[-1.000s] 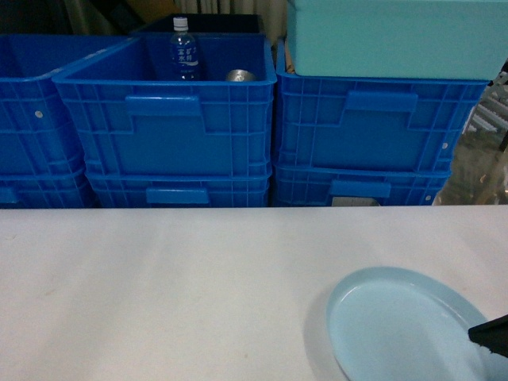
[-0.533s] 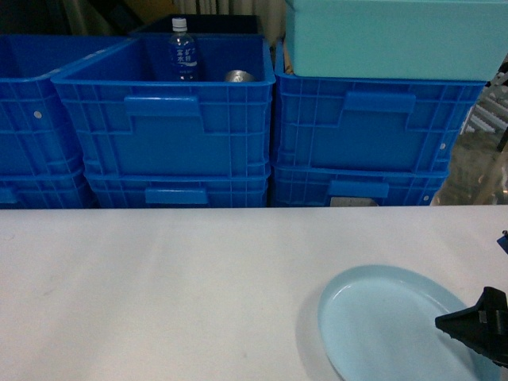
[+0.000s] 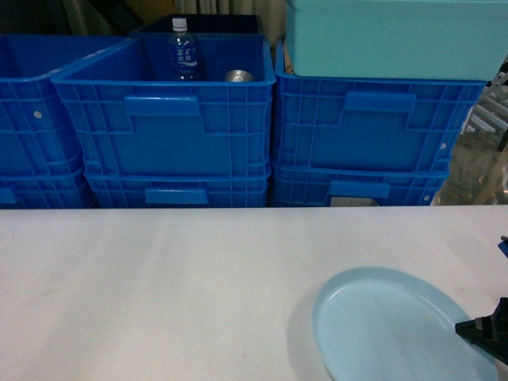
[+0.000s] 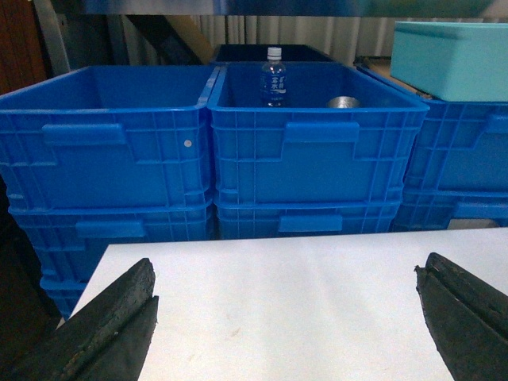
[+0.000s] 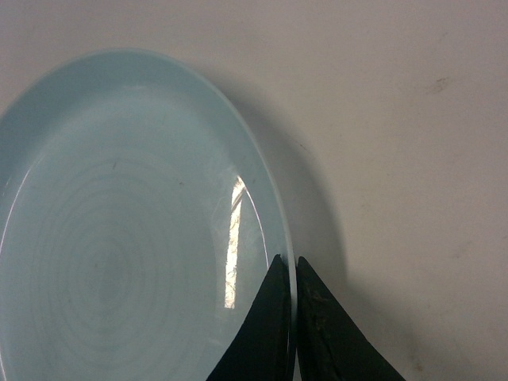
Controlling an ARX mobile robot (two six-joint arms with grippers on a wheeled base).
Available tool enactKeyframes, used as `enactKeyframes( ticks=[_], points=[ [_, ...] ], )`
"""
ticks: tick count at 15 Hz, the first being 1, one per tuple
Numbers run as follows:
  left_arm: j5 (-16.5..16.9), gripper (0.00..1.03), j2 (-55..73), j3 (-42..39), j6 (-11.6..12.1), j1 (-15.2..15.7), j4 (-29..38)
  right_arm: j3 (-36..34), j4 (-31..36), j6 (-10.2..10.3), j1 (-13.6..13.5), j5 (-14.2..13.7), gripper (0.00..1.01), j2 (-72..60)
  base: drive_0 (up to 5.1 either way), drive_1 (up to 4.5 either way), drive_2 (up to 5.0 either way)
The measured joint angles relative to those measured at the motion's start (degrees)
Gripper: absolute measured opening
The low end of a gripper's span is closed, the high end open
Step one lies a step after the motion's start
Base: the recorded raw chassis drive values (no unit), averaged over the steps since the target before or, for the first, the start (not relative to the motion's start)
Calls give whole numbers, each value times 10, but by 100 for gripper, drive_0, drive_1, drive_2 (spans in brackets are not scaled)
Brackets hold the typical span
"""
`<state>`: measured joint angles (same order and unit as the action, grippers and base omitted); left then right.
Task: Place blue tray on left shelf second layer neatly
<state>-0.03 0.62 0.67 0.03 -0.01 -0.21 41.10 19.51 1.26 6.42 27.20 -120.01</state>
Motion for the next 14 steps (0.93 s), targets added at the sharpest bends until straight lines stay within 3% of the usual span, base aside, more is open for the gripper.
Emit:
enactKeyframes(
  ticks=[3,5,7,11,12,14],
  points=[
    [0,98,0,0,0,0,0,-22,-70,-3,0,12,2,60,0,0,0],
    [0,98,0,0,0,0,0,-34,-148,-11,31,37,2,146,0,0,0],
    [0,98,0,0,0,0,0,-24,-208,-28,113,78,2,281,0,0,0],
    [0,98,0,0,0,0,0,-49,-323,-100,331,144,2,491,0,0,0],
    [0,98,0,0,0,0,0,-67,-344,-110,359,149,2,543,0,0,0],
    [0,98,0,0,0,0,0,-103,-333,-109,358,151,2,655,0,0,0]
  ],
)
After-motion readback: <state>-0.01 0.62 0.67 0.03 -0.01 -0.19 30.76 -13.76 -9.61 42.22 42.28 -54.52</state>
